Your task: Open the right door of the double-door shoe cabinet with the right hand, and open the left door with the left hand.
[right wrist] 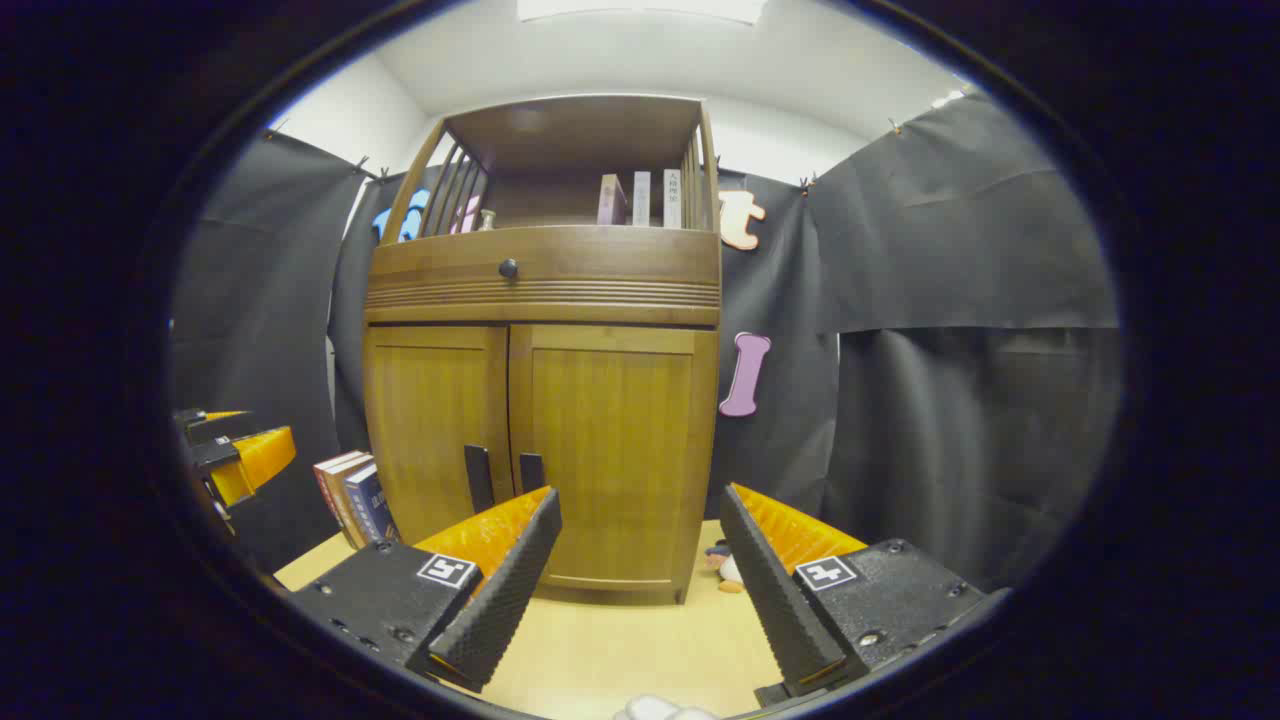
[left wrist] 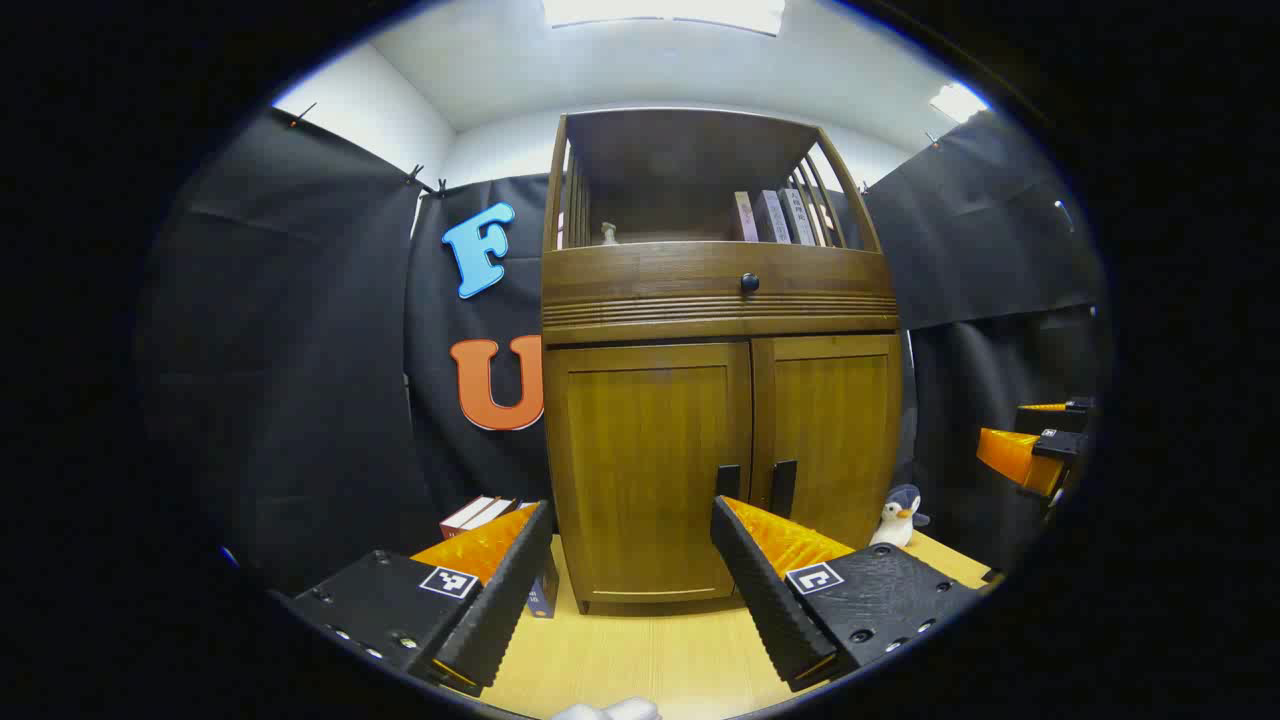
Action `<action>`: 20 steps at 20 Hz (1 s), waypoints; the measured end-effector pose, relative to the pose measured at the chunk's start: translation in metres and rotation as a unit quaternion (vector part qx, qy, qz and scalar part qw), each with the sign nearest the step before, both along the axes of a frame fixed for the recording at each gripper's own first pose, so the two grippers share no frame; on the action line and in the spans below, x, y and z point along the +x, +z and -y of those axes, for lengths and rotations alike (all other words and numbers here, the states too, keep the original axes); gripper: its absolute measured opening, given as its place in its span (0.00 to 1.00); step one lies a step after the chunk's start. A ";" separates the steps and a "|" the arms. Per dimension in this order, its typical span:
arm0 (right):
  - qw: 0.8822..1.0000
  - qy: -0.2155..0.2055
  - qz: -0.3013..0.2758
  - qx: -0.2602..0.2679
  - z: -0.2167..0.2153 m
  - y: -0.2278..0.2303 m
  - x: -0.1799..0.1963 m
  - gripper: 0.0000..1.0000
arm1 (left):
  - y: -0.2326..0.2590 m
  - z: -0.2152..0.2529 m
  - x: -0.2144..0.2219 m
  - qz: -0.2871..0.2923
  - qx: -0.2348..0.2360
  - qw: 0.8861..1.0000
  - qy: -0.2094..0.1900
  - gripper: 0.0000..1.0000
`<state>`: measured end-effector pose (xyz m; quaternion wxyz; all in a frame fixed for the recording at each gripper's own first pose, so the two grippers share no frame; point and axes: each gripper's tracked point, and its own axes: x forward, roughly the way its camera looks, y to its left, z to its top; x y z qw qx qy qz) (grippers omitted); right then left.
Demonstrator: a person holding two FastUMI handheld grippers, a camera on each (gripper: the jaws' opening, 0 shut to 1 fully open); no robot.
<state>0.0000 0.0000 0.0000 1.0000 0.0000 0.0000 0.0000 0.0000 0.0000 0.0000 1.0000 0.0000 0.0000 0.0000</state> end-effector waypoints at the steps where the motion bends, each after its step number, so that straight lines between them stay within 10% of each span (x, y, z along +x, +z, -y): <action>1: 1.000 0.001 -0.002 -0.002 0.000 -0.001 -0.001 1.00 | -0.001 0.001 0.000 -0.001 0.000 1.000 -0.001 0.96; 20: 0.999 0.017 -0.027 -0.013 -0.013 -0.023 0.037 1.00 | 0.001 -0.009 -0.006 -0.003 0.005 1.000 0.010 0.96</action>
